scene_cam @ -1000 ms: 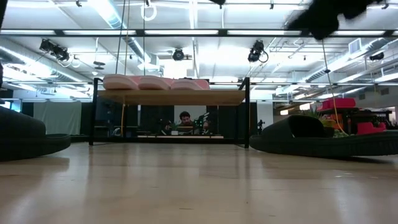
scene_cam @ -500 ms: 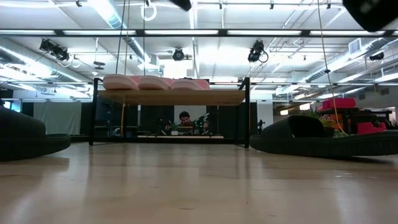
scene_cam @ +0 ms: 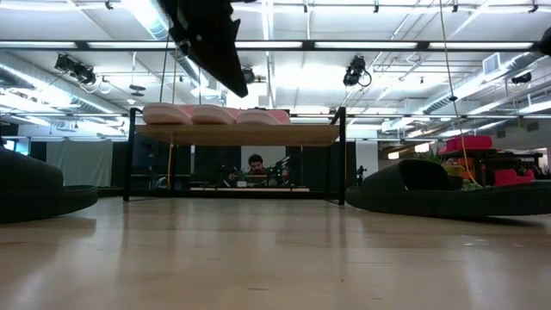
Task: Pick and place slides into the shelf
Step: Put the pink slide on the shelf
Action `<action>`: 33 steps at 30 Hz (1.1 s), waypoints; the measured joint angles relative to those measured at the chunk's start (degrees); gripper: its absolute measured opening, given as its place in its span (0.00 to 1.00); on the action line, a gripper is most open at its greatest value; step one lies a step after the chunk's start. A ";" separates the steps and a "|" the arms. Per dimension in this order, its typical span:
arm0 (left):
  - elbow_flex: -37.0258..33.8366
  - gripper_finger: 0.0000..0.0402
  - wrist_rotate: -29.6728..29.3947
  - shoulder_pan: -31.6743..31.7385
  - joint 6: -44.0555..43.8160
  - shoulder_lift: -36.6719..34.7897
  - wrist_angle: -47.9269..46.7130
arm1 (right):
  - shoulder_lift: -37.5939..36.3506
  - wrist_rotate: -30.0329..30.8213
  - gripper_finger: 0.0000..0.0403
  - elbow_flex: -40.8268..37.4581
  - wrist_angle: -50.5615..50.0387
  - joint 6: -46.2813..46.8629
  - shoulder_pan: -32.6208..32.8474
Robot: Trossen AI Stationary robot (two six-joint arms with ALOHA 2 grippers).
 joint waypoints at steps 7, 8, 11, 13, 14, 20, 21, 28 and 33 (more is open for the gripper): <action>0.01 0.08 0.01 0.96 -0.40 -0.03 1.20 | -3.36 2.26 0.19 -0.01 -0.09 -0.33 -1.84; -0.01 0.08 0.01 0.94 -0.40 -0.03 1.21 | -3.83 1.86 0.19 -0.01 -0.20 -0.44 -2.51; 0.01 0.08 0.03 0.92 -0.44 -0.03 1.22 | -3.96 0.88 0.20 -0.01 -0.25 -0.96 -4.38; 0.00 0.07 0.07 0.83 -0.44 -0.03 1.22 | -3.37 0.73 0.22 -0.03 -0.30 -2.97 -5.15; 0.01 0.06 0.06 0.83 -0.46 -0.03 1.24 | -2.97 0.39 0.22 -0.03 -0.35 -3.71 -5.47; 0.01 0.03 0.06 0.85 -0.53 -0.03 1.19 | -0.25 -2.84 0.28 -0.08 -0.60 -3.12 -5.79; 0.01 0.02 0.06 0.85 -0.72 -0.03 1.22 | -0.11 -3.99 0.29 -0.08 -0.63 -2.99 -5.60; 0.01 0.04 0.08 1.20 -4.52 -0.03 1.17 | -0.11 -5.08 0.30 -0.08 -0.65 -2.99 -3.09; 0.01 0.06 0.06 1.20 -4.95 -0.03 1.17 | -0.11 0.92 0.30 -0.10 -3.03 -2.76 -1.96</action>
